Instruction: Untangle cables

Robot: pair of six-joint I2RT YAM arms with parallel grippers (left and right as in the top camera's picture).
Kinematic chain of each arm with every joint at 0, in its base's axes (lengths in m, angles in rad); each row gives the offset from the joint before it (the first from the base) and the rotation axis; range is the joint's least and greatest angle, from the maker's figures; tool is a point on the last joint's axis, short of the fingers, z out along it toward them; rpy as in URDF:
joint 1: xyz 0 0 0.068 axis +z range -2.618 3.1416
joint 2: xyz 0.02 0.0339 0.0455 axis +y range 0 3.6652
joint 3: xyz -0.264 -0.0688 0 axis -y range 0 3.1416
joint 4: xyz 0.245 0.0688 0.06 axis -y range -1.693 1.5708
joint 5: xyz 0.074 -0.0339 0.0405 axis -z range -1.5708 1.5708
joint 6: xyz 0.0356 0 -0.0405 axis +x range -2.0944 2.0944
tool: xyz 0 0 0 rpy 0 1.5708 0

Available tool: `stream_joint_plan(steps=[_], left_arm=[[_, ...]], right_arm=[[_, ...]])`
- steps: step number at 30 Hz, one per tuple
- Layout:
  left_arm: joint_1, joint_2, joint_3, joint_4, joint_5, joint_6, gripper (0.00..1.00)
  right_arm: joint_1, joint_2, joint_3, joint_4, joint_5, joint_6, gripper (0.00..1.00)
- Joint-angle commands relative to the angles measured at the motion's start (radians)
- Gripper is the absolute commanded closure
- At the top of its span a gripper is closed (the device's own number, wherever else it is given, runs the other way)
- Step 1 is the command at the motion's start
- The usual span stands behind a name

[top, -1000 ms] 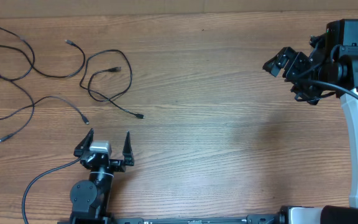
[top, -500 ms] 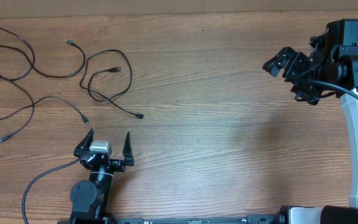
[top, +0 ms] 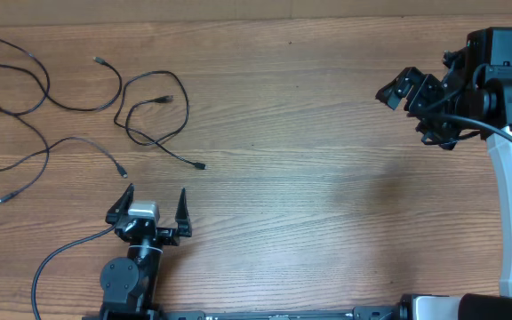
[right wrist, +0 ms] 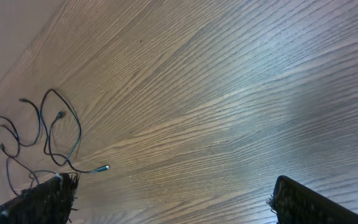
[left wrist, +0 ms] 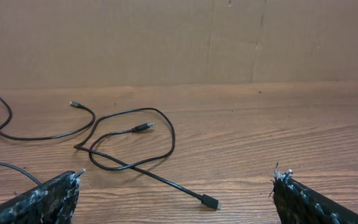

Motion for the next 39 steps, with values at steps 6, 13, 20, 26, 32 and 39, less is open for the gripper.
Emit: stream_joint_plan(steps=[6,13,20,26,32,39], left_arm=[[0.004,-0.009,-0.008,0.005,0.011,0.016,0.01],[0.004,-0.009,-0.008,0.005,0.011,0.016,0.01],[0.03,-0.009,-0.008,0.005,0.011,0.016,0.01],[0.129,-0.009,-0.008,0.005,0.011,0.016,0.01],[0.135,-0.009,-0.008,0.005,0.011,0.016,0.01],[0.135,-0.009,-0.008,0.005,0.011,0.016,0.01]], right_arm=[[-0.003,0.002,-0.003,0.006,-0.006,0.002,0.0],[-0.003,0.002,-0.003,0.006,-0.006,0.002,0.0],[-0.003,0.002,-0.003,0.006,-0.006,0.002,0.0],[-0.003,0.002,-0.003,0.005,-0.006,0.002,0.0],[-0.003,0.002,-0.003,-0.002,-0.006,0.002,0.0],[-0.005,-0.04,-0.003,0.006,-0.006,0.002,0.0]])
